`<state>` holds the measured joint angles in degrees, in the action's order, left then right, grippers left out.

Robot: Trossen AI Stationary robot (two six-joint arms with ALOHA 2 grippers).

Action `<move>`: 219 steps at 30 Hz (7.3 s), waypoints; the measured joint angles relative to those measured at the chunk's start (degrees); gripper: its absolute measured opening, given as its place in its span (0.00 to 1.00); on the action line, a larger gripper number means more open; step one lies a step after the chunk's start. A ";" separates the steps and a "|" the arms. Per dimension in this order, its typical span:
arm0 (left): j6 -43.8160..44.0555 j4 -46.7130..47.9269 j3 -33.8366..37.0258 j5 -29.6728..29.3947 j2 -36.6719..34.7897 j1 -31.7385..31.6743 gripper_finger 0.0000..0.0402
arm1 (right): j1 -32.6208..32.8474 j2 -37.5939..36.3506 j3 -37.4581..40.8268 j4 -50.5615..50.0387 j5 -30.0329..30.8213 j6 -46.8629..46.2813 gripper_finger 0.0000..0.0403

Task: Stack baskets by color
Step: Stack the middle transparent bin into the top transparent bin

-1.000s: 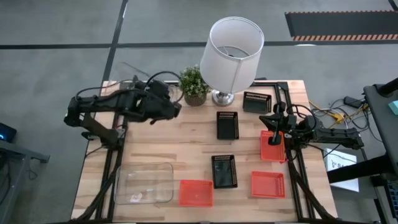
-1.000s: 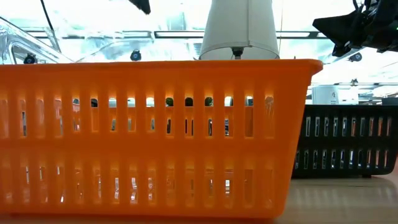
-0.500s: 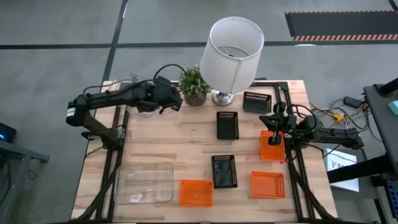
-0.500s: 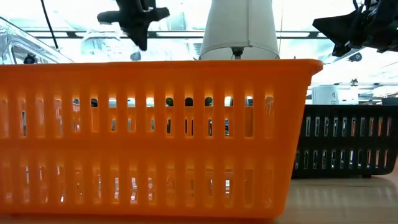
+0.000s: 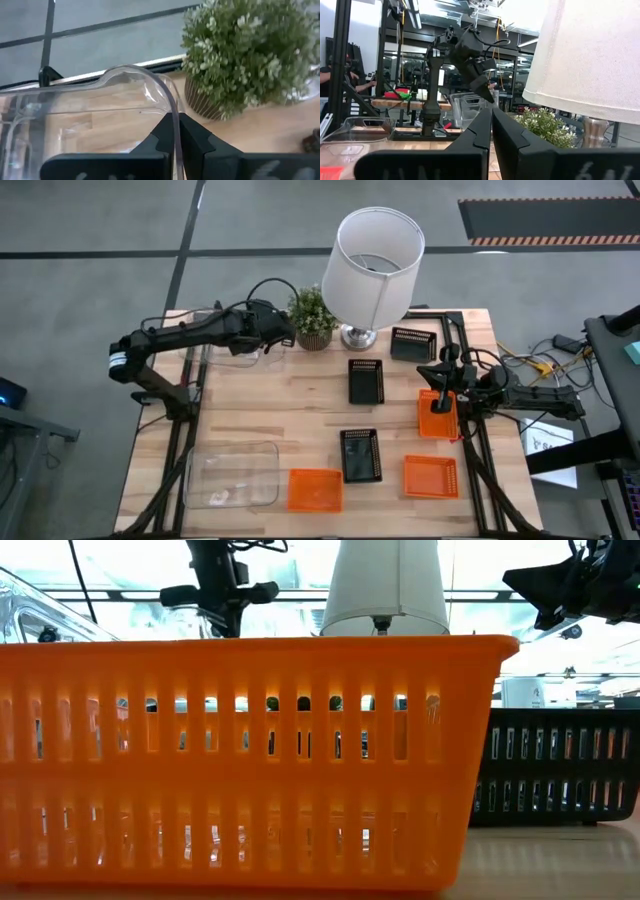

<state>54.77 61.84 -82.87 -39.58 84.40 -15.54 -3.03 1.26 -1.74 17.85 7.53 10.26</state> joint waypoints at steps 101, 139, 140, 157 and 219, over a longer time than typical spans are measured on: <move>-18.17 -26.38 6.47 4.70 0.74 -7.13 0.45 | 0.00 -0.02 0.00 0.35 -0.02 3.26 0.02; -60.31 -15.97 31.07 21.99 -24.84 -2.90 0.46 | 0.01 0.04 0.02 -4.35 -0.02 0.85 0.02; -60.90 -17.48 32.05 21.53 -24.64 -2.90 0.46 | 0.01 0.04 0.02 -4.35 -0.02 1.00 0.02; -64.23 -24.41 36.39 19.42 -22.60 -4.01 0.23 | 0.01 0.04 0.02 -4.35 -0.02 1.36 0.02; -53.72 28.18 -22.13 22.89 8.20 -2.77 0.00 | 0.01 0.13 0.02 -5.96 -0.01 1.73 0.02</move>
<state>1.06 90.02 -105.00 -16.70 92.60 -18.31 -3.03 1.39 -1.72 11.89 7.52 11.99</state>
